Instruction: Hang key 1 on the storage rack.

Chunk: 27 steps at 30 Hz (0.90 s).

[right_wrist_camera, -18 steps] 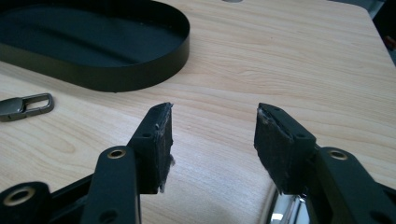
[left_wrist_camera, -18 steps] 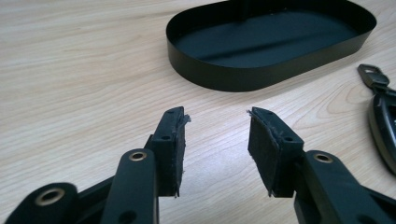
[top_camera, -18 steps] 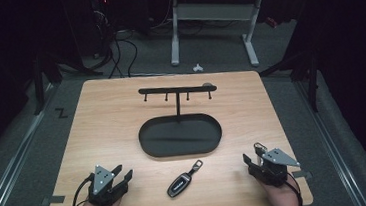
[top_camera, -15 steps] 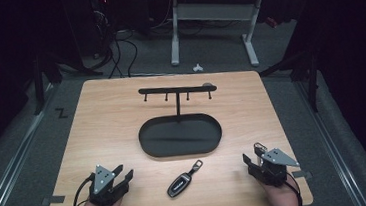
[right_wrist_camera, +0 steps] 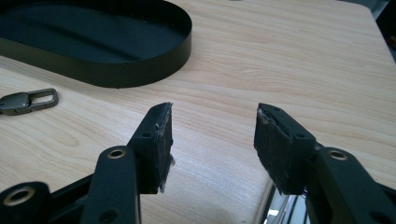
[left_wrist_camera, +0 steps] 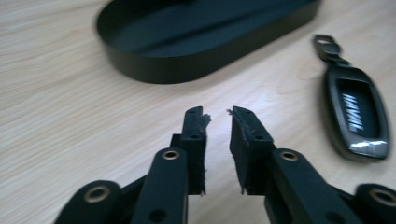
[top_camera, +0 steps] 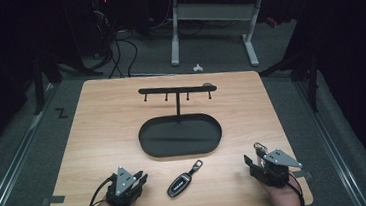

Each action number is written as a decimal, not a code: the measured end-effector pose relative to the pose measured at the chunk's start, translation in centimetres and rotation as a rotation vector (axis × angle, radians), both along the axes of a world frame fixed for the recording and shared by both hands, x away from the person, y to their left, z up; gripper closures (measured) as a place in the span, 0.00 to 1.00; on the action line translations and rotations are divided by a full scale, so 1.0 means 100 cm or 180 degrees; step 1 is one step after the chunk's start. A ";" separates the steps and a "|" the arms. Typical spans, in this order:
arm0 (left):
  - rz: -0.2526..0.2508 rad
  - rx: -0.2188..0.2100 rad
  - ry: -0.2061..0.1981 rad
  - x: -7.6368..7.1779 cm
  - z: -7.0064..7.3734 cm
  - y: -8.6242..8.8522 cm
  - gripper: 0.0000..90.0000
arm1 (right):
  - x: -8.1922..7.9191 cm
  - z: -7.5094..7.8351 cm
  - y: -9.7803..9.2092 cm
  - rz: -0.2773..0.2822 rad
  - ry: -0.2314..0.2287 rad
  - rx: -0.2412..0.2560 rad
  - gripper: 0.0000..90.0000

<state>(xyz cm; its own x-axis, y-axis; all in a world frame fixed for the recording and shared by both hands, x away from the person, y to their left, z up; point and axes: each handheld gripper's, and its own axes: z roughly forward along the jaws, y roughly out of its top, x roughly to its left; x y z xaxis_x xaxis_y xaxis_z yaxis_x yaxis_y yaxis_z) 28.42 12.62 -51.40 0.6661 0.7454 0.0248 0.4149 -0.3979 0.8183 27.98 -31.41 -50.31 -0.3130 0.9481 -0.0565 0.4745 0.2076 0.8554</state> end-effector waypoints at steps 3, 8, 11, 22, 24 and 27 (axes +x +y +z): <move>-0.0135 0.0111 0.0046 -0.003 -0.002 -0.015 0.93 | 0.001 0.000 0.001 0.0066 0.0032 0.0010 0.52; -0.0325 0.0249 0.0147 -0.009 -0.008 -0.037 0.94 | 0.002 -0.002 0.004 0.0185 0.0097 0.0058 0.50; -0.0356 0.0270 0.0160 -0.009 -0.009 -0.042 0.94 | 0.002 -0.002 0.004 0.0203 0.0108 0.0084 0.50; -0.0661 0.0350 0.0167 -0.018 -0.011 -0.064 0.93 | -0.002 0.000 0.007 0.0300 0.0068 0.0072 0.50; -0.0747 0.0361 0.0155 -0.022 -0.010 -0.071 0.91 | -0.004 0.000 0.008 0.0308 0.0057 0.0084 0.50; -0.0891 0.0369 0.0149 -0.026 -0.010 -0.084 0.91 | -0.006 -0.001 0.008 0.0322 0.0048 0.0076 0.51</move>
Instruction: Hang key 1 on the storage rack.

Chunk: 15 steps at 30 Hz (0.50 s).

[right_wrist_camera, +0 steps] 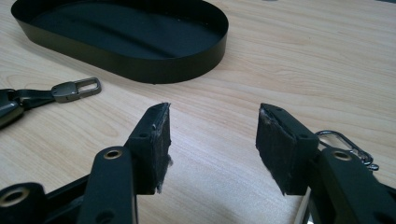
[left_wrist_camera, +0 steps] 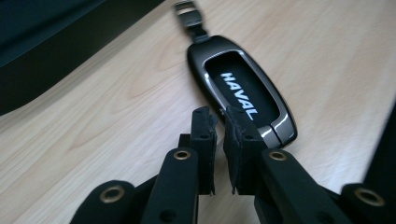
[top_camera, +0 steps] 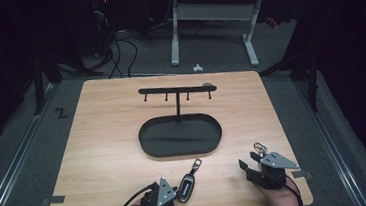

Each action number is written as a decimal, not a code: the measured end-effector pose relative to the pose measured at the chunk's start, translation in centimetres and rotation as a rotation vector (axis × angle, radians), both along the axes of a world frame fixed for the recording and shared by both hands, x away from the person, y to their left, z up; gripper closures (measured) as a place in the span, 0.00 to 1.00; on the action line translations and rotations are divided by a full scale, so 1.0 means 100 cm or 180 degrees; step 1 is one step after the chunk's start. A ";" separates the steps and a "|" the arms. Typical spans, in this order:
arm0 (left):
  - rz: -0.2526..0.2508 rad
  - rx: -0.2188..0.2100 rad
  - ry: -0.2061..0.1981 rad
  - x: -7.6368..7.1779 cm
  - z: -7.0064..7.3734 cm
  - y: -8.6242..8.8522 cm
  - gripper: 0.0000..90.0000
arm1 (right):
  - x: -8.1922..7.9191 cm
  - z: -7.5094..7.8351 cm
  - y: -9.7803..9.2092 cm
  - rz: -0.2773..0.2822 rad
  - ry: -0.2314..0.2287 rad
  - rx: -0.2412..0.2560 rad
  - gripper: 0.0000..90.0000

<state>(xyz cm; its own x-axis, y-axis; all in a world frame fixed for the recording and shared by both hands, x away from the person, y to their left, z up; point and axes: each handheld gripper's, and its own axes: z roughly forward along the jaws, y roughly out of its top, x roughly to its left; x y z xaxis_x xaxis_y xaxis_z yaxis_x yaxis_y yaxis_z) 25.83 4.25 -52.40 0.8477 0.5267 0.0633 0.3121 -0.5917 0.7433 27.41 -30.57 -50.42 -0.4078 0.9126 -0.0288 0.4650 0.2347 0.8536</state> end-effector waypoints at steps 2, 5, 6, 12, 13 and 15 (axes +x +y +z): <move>-0.0076 -0.0007 0.0011 -0.001 -0.001 -0.008 0.90 | -0.002 -0.001 0.001 0.0005 0.0013 -0.0017 0.51; -0.0191 -0.0008 -0.0007 -0.002 -0.002 -0.019 0.87 | -0.005 -0.003 0.002 0.0022 0.0020 -0.0042 0.51; -0.0182 -0.0009 -0.0029 -0.001 -0.001 -0.020 0.85 | -0.006 -0.004 0.003 0.0028 0.0033 -0.0047 0.51; 0.0163 -0.0160 -0.0131 0.014 0.007 0.009 0.80 | -0.011 -0.006 0.010 0.0122 0.0063 -0.0063 0.52; 0.0308 -0.0224 -0.0164 0.019 0.010 0.024 0.77 | -0.012 -0.006 0.015 0.0181 0.0061 -0.0062 0.53; 0.0401 -0.0264 -0.0206 0.022 0.012 0.034 0.75 | -0.012 -0.006 0.017 0.0205 0.0060 -0.0060 0.53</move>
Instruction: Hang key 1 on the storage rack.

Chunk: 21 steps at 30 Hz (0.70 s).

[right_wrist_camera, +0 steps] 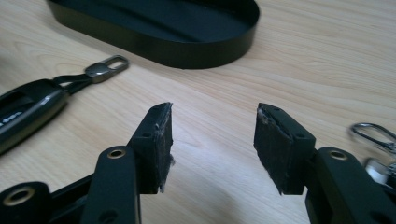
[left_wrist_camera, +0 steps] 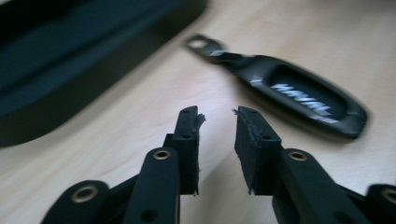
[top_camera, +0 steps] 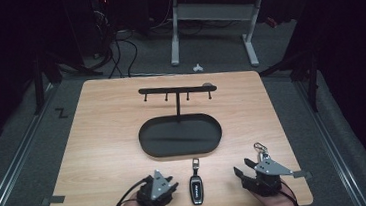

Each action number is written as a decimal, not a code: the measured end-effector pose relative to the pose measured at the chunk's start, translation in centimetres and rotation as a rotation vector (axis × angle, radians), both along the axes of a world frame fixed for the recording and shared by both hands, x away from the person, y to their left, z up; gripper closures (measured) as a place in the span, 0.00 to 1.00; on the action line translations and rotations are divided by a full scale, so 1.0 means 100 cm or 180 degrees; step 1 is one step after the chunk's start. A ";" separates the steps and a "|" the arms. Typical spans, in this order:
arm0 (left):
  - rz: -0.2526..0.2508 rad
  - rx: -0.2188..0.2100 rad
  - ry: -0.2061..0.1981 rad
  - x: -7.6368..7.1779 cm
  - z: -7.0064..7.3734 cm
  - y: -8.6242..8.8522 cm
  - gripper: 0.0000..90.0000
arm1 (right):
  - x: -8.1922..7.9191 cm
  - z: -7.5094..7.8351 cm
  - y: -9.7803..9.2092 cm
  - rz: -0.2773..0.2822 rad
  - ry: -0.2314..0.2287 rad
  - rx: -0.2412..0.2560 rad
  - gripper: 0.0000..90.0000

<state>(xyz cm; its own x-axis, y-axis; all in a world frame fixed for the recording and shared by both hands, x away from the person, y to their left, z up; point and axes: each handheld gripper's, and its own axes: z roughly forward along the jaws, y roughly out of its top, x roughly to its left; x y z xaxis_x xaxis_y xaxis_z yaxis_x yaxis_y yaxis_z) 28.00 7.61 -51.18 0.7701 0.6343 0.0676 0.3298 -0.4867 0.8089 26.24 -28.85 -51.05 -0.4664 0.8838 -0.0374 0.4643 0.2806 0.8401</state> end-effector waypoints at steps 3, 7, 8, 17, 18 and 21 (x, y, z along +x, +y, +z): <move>0.0338 -0.0122 -0.0105 0.007 0.005 0.032 0.66 | 0.000 0.000 0.011 0.0115 0.0031 0.0000 0.53; 0.0662 -0.0147 -0.0131 0.012 0.006 0.065 0.54 | 0.003 -0.002 0.031 0.0289 0.0081 -0.0005 0.55; 0.0747 -0.0143 -0.0150 0.013 0.006 0.073 0.54 | 0.004 -0.003 0.034 0.0328 0.0079 -0.0012 0.55; 0.0960 -0.0374 -0.0214 0.011 0.006 0.096 0.38 | 0.009 -0.010 0.067 0.0647 0.0265 -0.0036 0.61; 0.0946 -0.0366 -0.0216 0.011 0.006 0.094 0.38 | 0.008 -0.010 0.069 0.0678 0.0280 -0.0010 0.62; 0.0899 -0.0348 -0.0186 0.012 0.004 0.090 0.38 | 0.005 -0.009 0.073 0.0773 0.0318 0.0069 0.69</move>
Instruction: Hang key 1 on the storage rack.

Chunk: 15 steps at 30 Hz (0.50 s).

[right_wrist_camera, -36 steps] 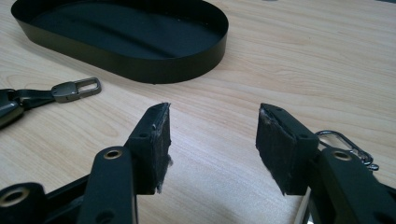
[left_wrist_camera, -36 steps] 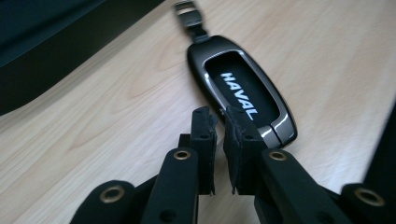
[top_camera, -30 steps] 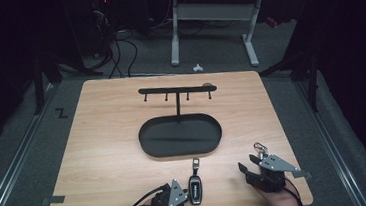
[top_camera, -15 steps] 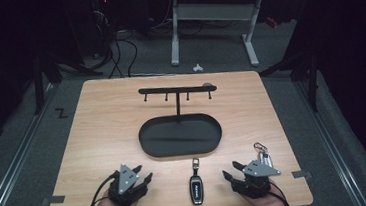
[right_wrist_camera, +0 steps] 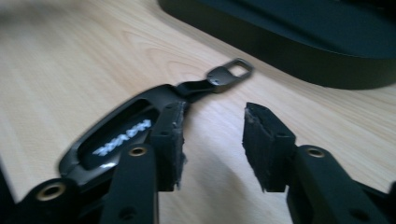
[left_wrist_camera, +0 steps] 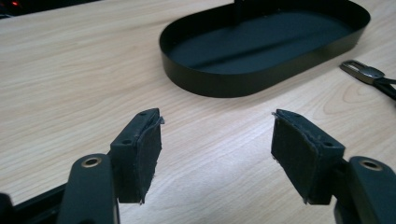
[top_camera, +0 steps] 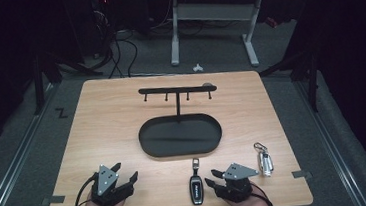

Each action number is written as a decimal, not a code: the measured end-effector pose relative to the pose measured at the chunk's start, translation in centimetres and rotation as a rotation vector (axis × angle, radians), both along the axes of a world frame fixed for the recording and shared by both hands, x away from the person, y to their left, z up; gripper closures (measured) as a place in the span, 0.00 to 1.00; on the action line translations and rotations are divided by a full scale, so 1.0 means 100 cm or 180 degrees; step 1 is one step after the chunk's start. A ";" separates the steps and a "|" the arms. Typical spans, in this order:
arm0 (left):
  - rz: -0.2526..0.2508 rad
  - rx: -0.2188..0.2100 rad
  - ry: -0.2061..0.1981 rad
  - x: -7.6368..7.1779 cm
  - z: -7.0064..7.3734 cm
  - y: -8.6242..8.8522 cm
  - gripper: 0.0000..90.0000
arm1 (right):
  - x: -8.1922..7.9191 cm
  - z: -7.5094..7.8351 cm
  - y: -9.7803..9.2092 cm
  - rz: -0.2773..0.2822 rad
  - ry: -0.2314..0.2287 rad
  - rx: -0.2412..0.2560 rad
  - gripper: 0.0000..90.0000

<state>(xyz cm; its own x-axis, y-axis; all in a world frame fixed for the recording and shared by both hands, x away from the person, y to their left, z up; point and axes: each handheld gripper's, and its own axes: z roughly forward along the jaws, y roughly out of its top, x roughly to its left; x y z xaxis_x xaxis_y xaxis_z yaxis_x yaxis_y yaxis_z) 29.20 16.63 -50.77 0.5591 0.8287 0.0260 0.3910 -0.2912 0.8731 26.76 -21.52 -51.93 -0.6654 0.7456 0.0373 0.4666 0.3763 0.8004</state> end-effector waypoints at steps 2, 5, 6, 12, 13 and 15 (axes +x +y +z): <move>-0.0026 -0.0008 0.0010 0.000 0.000 -0.002 0.38 | -0.002 0.000 0.004 0.0042 0.0005 0.0011 0.75; -0.0042 -0.0013 0.0003 0.001 0.000 -0.005 0.38 | -0.004 0.000 0.008 0.0124 0.0053 0.0012 0.80; -0.0053 -0.0005 0.0007 0.001 0.000 -0.005 0.38 | -0.006 0.000 0.010 0.0171 0.0030 -0.0023 0.82; -0.0076 0.0012 0.0012 0.002 -0.001 -0.008 0.38 | -0.014 0.003 0.023 0.0452 0.0018 -0.0013 1.00; -0.0092 0.0018 0.0014 0.002 -0.001 -0.009 0.38 | -0.017 0.001 0.028 0.0531 -0.0005 -0.0103 1.00; -0.0104 0.0026 0.0017 0.001 -0.001 -0.010 0.38 | -0.017 0.000 0.030 0.0564 0.0014 -0.0112 1.00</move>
<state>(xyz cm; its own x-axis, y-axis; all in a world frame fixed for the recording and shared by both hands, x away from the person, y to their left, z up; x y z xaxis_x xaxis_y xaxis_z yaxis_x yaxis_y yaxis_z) 29.34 15.62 -50.89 0.5861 0.8097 0.0296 0.3859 -0.3110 0.8685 25.04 -18.50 -51.89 -0.7864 0.6175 0.0163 0.3938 0.4808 0.7834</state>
